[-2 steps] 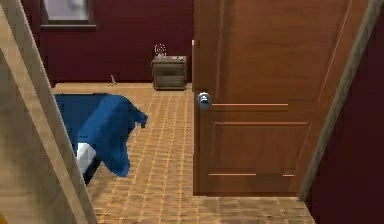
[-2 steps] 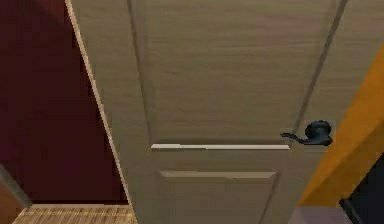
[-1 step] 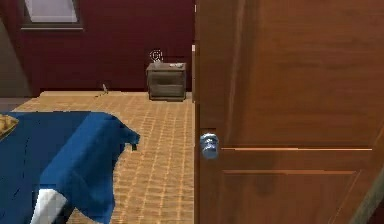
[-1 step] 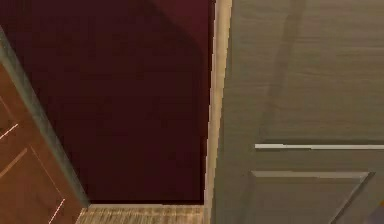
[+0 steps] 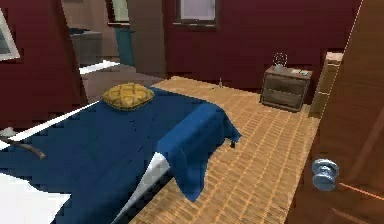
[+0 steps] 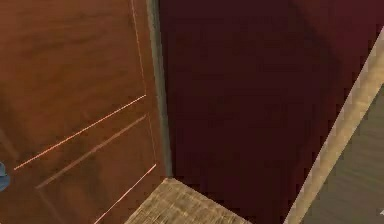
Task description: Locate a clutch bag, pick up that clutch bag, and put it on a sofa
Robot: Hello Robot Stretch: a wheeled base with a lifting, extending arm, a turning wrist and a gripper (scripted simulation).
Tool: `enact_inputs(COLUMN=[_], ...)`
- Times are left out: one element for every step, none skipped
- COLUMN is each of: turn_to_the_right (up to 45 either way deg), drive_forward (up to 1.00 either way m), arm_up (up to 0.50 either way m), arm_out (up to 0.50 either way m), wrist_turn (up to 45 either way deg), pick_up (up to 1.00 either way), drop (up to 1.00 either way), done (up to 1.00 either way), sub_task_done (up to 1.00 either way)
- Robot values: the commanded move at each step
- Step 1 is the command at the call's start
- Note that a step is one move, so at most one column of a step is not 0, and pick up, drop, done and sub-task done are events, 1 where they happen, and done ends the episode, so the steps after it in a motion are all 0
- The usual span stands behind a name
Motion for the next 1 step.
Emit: enact_inputs(turn_to_the_right=[0.0], drive_forward=[0.75], arm_up=[0.0], arm_out=[0.0], wrist_turn=[0.0], pick_up=[0.0], drop=[0.0], done=[0.0], sub_task_done=[0.0])
